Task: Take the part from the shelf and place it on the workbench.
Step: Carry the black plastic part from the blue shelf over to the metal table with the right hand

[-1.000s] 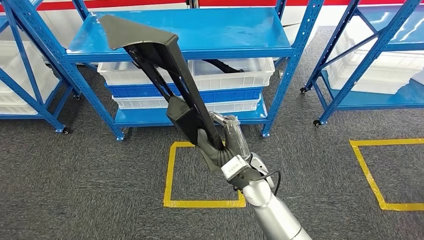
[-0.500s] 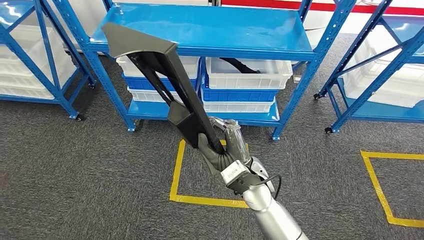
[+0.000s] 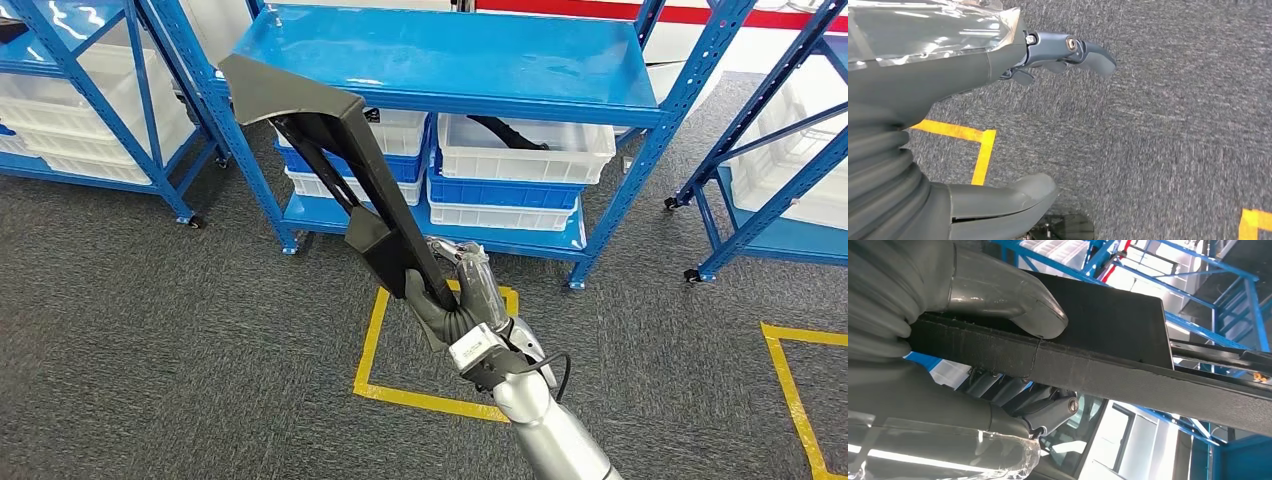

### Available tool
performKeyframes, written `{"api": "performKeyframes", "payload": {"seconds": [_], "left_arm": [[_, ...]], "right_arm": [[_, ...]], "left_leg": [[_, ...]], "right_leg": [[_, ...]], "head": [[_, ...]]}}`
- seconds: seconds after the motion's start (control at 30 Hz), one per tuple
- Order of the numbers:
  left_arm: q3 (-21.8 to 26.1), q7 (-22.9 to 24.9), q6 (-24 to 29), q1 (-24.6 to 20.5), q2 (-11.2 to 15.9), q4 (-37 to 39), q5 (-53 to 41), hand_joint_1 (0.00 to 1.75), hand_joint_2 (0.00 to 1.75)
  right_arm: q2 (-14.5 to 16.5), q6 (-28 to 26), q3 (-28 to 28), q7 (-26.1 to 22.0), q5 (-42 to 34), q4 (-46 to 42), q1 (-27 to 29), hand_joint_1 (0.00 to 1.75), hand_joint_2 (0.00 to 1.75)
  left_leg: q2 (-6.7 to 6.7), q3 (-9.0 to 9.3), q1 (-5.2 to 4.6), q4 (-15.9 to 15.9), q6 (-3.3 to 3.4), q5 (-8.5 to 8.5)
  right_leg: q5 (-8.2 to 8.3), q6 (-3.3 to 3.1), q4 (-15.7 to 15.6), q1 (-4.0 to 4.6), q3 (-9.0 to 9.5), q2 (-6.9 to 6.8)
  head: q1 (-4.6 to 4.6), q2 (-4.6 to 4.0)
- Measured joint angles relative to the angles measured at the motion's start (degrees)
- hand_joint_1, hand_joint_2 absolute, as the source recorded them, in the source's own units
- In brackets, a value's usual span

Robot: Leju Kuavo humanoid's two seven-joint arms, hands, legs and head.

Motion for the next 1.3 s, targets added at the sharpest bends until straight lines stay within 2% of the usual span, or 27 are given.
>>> {"api": "performKeyframes", "payload": {"seconds": [0.07,0.1,0.13,0.17,0.2,0.27,0.33,0.37,0.43,0.47,0.5,0.57,0.63,0.67,0.7,0.77,0.8,0.83,0.87,0.93,1.0,1.07,1.13,1.17,1.2,1.23,1.3], "left_arm": [[0.0,0.0,0.0,-0.1,0.0,0.0,0.0,0.00,1.75],[0.0,-0.1,0.0,-0.1,0.0,0.0,0.0,0.00,1.75],[0.0,-0.1,0.0,-0.1,0.0,0.0,0.0,0.00,1.75],[0.0,-0.1,0.0,-0.1,0.1,0.0,0.0,0.00,1.75],[0.0,-0.1,0.0,-0.1,0.1,0.0,0.0,0.00,1.75],[0.0,-0.1,0.0,-0.2,0.1,0.0,0.0,0.00,1.75],[0.0,-0.2,0.0,-0.3,0.2,0.0,0.0,0.00,1.75],[-0.1,-0.2,0.0,-0.3,0.3,0.0,-0.1,0.00,1.75],[-0.1,-0.2,0.0,-0.3,0.3,0.0,-0.1,0.00,1.75],[-0.1,-0.2,0.0,-0.3,0.3,0.0,-0.1,0.00,1.75],[-0.1,-0.2,0.0,-0.3,0.3,0.0,-0.1,0.00,1.75],[-0.1,-0.2,0.0,-0.4,0.2,0.0,-0.1,0.00,1.75],[-0.1,-0.2,0.0,-0.4,0.2,0.0,-0.1,0.00,1.75],[-0.1,-0.2,0.0,-0.3,0.2,0.0,-0.1,0.00,1.75],[-0.1,-0.2,0.0,-0.3,0.1,0.0,-0.2,0.00,1.75],[-0.1,-0.2,0.0,-0.3,0.0,0.0,-0.2,0.00,1.75],[-0.1,-0.2,0.0,-0.3,0.0,0.0,-0.2,0.00,1.75],[-0.1,-0.2,0.0,-0.4,0.0,0.0,-0.2,0.00,1.75],[-0.1,-0.1,0.1,-0.3,0.0,0.0,-0.3,0.00,1.75],[-0.1,-0.1,0.1,-0.2,0.1,0.0,-0.5,0.00,1.75],[-0.1,0.0,0.2,-0.2,0.0,0.0,-0.6,0.00,1.75],[-0.1,0.1,0.1,-0.4,0.0,0.0,-0.6,0.00,1.75],[-0.1,0.0,-0.5,-0.5,0.0,0.0,-0.2,0.00,1.75],[0.0,-0.1,-1.5,-0.5,0.0,0.0,0.4,0.00,1.75],[0.3,-0.2,-3.3,-0.5,0.0,0.0,1.3,0.00,1.75],[0.7,0.1,-5.4,-0.5,0.0,0.0,2.3,0.00,1.75],[1.6,1.8,-9.1,-0.5,0.2,0.0,3.4,0.00,1.75]], "right_arm": [[0.0,-0.1,0.0,0.0,0.0,-0.1,0.1,1.75,1.75],[0.0,-0.1,0.0,-0.1,0.0,-0.1,0.2,1.75,1.75],[0.0,-0.1,-0.1,-0.1,0.0,-0.1,0.4,1.75,1.75],[0.0,-0.1,-0.1,-0.1,0.0,-0.1,0.5,1.75,1.75],[0.0,-0.1,-0.1,-0.2,0.0,-0.1,0.6,1.75,1.75],[0.0,-0.1,-0.1,-0.2,0.0,-0.2,0.6,1.75,1.75],[0.0,-0.1,-0.1,-0.3,0.0,-0.3,0.6,1.75,1.75],[0.0,-0.1,-0.1,-0.3,0.0,-0.4,0.6,1.75,1.75],[0.0,-0.1,-0.1,-0.3,0.0,-0.4,0.6,1.75,1.75],[0.0,-0.1,-0.1,-0.3,0.0,-0.5,0.6,1.75,1.75],[0.0,-0.1,-0.1,-0.3,0.0,-0.6,0.6,1.75,1.75],[-0.1,-0.1,-0.2,-0.4,0.0,-0.6,0.7,1.75,1.75],[-0.3,-0.1,-0.2,-0.4,0.0,-0.7,0.9,1.75,1.75],[-0.3,-0.1,-0.2,-0.4,0.0,-0.7,0.9,1.75,1.75],[-0.4,-0.1,-0.2,-0.4,0.0,-0.7,1.0,1.75,1.75],[-0.5,-0.1,-0.2,-0.4,0.0,-0.7,0.9,1.75,1.75],[-0.5,-0.1,-0.2,-0.4,0.0,-0.7,0.9,1.75,1.75],[-0.5,-0.1,-0.2,-0.4,0.0,-0.7,0.9,1.75,1.75],[-0.5,-0.1,-0.2,-0.4,0.0,-0.7,0.9,1.75,1.75],[-0.5,0.1,-0.2,-0.4,-0.1,-0.7,0.9,1.75,1.75],[-0.3,0.4,-0.2,-0.4,-0.1,-0.7,0.9,1.75,1.75],[-0.2,0.7,-0.3,-0.4,-0.1,-0.7,0.8,1.75,1.75],[-0.2,1.2,-0.3,-0.4,-0.2,-0.7,0.8,1.75,1.75],[-0.2,1.5,-0.3,-0.4,-0.4,-0.7,0.8,1.75,1.75],[-0.1,1.8,-0.3,-0.4,-0.5,-0.6,0.7,1.75,1.75],[-0.1,2.2,-0.3,-0.4,-0.7,-0.6,0.6,1.75,1.75],[0.1,2.8,-0.4,-0.4,-1.1,-0.4,0.0,1.75,1.75]], "left_leg": [[1.50,-2.93,0.06,6.8,-0.44,-3.99],[1.77,-4.65,0.10,10.8,-0.57,-5.75],[1.90,-5.86,0.12,13.6,-0.62,-6.71],[1.98,-6.05,0.12,14.3,-0.54,-6.52],[2.09,-5.05,0.11,12.6,-0.34,-5.28],[3.17,-0.69,-0.17,4.7,0.43,-1.75],[4.36,2.27,-0.68,-1.1,1.14,-0.03],[4.53,2.59,-0.93,-1.9,1.35,0.00],[3.84,2.47,-0.96,-2.4,1.81,0.39],[3.48,2.51,-0.84,-2.7,2.12,0.70],[3.14,2.54,-0.66,-3.1,2.47,1.04],[2.40,2.46,-0.50,-3.4,2.90,1.43],[1.49,2.26,-0.47,-3.4,2.98,1.56],[1.00,2.21,-0.45,-3.4,2.95,1.60],[0.49,2.21,-0.40,-3.4,2.88,1.64],[-0.58,2.20,-0.29,-3.1,2.56,1.61],[-1.10,2.00,-0.35,-2.7,2.26,1.51],[-1.53,1.70,-0.43,-2.4,1.89,1.47],[-1.90,1.36,-0.48,-2.2,1.50,1.49],[-2.42,0.89,-0.36,-2.1,0.83,1.72],[-1.15,0.15,-0.22,-0.7,0.26,0.69],[1.04,-2.37,-0.15,4.9,-0.25,-2.62],[1.86,-5.85,-0.05,12.4,-0.57,-5.81],[1.97,-6.75,-0.05,14.2,-0.60,-6.12],[2.03,-6.57,-0.05,13.9,-0.54,-5.35],[2.18,-5.22,-0.06,11.3,-0.36,-3.68],[3.38,-1.00,-0.33,3.3,0.25,-0.29]], "right_leg": [[0.12,-0.63,0.0,0.14,-0.15,-0.72],[0.13,-0.76,0.0,0.30,-0.25,-1.12],[0.15,-0.82,0.0,0.44,-0.32,-1.53],[0.14,-0.82,0.0,0.57,-0.35,-1.94],[0.14,-0.82,0.0,0.67,-0.33,-2.30],[0.11,-0.81,0.0,0.92,-0.21,-2.98],[0.04,-0.69,0.0,1.34,-0.27,-3.58],[0.03,-0.58,0.0,1.47,-0.34,-3.91],[-0.03,-0.24,0.0,1.53,-0.44,-4.42],[-0.37,-0.06,0.4,1.49,-0.64,-4.07],[-1.24,-0.01,1.8,1.46,-1.26,-3.29],[-4.39,-0.26,8.1,1.27,-4.10,-1.44],[-7.18,-0.22,15.7,1.06,-7.51,-0.80],[-7.40,0.16,17.1,0.93,-8.14,-0.74],[-6.63,0.74,16.1,0.78,-7.60,-0.70],[-3.31,2.02,8.4,0.25,-3.86,0.08],[-1.91,2.31,4.5,0.03,-2.05,0.88],[-1.03,2.31,1.9,-0.13,-0.87,1.50],[-0.71,2.07,0.8,-0.15,-0.44,1.95],[-0.55,1.35,0.8,-0.08,-0.59,1.49],[-0.30,0.54,0.7,-0.24,-0.56,0.78],[-0.25,-0.18,0.6,-0.18,-0.50,-0.11],[-0.31,-0.53,0.6,0.11,-0.56,-1.06],[-0.32,-0.61,0.6,0.22,-0.57,-1.51],[-0.33,-0.67,0.6,0.28,-0.57,-1.92],[-0.35,-0.68,0.6,0.32,-0.53,-2.25],[-0.41,-0.64,0.6,0.58,-0.47,-2.76]], "head": [[-0.15,0.00],[-0.15,0.00],[-0.15,0.00],[-0.15,0.00],[-0.15,0.00],[-0.14,0.00],[-0.12,0.00],[-0.10,0.00],[-0.09,0.00],[-0.07,0.00],[-0.04,0.00],[0.05,0.00],[0.09,0.00],[0.09,0.00],[0.09,0.00],[0.11,0.00],[0.10,0.00],[0.09,0.00],[0.06,0.00],[0.03,0.00],[-0.07,0.00],[-0.25,0.00],[-0.32,0.00],[-0.32,0.00],[-0.32,0.00],[-0.32,0.00],[-0.32,0.00]]}}
